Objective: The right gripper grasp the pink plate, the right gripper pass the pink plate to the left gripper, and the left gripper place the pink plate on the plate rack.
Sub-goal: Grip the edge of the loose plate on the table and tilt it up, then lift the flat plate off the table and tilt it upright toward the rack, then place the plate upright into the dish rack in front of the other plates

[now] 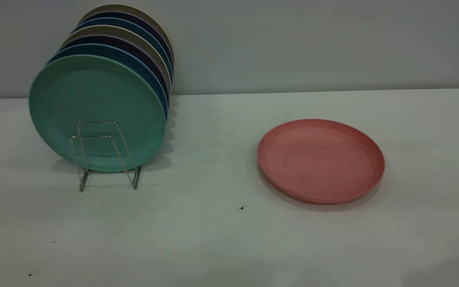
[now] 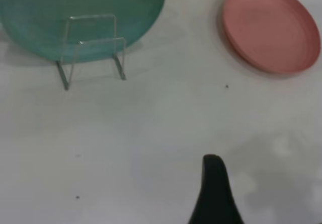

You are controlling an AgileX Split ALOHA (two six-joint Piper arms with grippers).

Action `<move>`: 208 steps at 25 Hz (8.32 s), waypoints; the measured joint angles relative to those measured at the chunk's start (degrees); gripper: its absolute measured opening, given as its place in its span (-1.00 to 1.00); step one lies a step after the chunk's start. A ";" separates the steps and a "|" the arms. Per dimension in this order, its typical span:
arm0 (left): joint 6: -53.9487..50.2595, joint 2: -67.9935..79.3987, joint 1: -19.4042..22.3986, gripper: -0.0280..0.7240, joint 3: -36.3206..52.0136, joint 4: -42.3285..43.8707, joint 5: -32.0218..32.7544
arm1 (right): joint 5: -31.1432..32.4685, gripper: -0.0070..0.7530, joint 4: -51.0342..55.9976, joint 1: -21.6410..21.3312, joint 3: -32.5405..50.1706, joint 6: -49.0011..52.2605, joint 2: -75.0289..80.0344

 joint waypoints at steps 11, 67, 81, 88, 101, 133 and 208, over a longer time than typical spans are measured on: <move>1.42 0.05 0.00 0.57 0.00 0.00 -2.90 | 0.38 0.26 26.89 -4.32 -11.92 -28.47 29.43; 0.59 4.01 0.00 0.42 0.00 -0.18 5.84 | 26.02 -0.95 36.98 -13.41 -44.19 -42.42 68.67; 25.31 30.15 0.00 0.40 0.00 -24.01 -0.11 | 32.48 -0.95 36.69 -13.49 -44.19 -48.10 68.61; 50.19 42.57 0.00 0.40 -0.29 -47.68 -1.47 | 34.22 -0.95 36.67 -12.32 -44.19 -48.56 68.61; 61.36 52.69 0.00 0.40 -0.40 -60.47 -0.23 | 34.52 -0.95 43.01 -3.41 -44.19 -50.49 68.50; 62.45 52.88 0.12 -0.65 -0.78 -66.32 0.66 | 42.87 -0.80 49.76 6.66 -44.19 -54.75 64.19; 84.29 54.64 0.01 -0.65 -38.87 2.88 -8.67 | 37.07 0.43 6.23 -14.28 -44.19 -17.06 59.99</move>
